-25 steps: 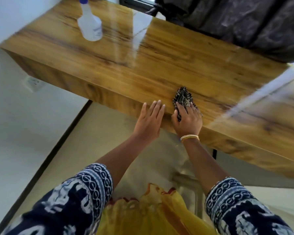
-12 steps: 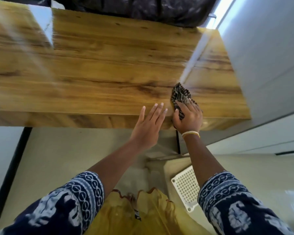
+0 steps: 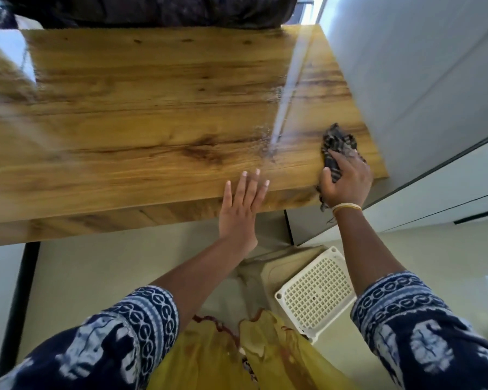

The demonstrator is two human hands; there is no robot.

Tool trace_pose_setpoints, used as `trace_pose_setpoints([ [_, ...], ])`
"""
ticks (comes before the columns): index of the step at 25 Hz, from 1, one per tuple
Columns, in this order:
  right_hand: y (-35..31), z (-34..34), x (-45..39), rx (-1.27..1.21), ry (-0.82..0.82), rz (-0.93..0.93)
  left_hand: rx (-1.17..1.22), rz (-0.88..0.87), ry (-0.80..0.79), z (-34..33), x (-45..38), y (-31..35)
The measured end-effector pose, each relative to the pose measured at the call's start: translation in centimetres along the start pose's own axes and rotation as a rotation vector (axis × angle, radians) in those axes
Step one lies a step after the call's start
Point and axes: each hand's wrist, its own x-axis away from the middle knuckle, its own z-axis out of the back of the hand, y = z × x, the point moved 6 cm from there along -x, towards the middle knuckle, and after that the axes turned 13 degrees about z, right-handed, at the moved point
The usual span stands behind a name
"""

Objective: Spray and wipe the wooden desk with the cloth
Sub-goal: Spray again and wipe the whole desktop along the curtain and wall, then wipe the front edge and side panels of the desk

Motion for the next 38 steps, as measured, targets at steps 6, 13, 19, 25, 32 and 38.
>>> trace_pose_setpoints([
  [6,0.7,-0.2,0.8,0.155,-0.054,-0.333,-0.015,-0.136,-0.087,0.1,-0.4,-0.5],
  [13,-7.1,0.0,2.1,-0.043,0.001,-0.224,0.792,-0.171,-0.278,3.2,-0.2,-4.5],
  [19,-24.3,-1.7,4.0,-0.472,-0.037,-0.080,1.300,0.327,-0.267,3.7,0.2,-15.8],
  [25,-40.9,-8.1,3.9,-1.599,-0.266,-1.021,1.257,0.516,-0.111,2.3,2.0,-34.0],
  [32,-57.7,-11.9,4.4,-2.002,-0.370,-1.029,1.221,0.680,0.019,-1.0,5.0,-52.1],
  [38,-69.0,-13.9,1.5,-2.126,-0.563,-0.887,1.262,0.836,0.124,-2.3,3.7,-62.9],
])
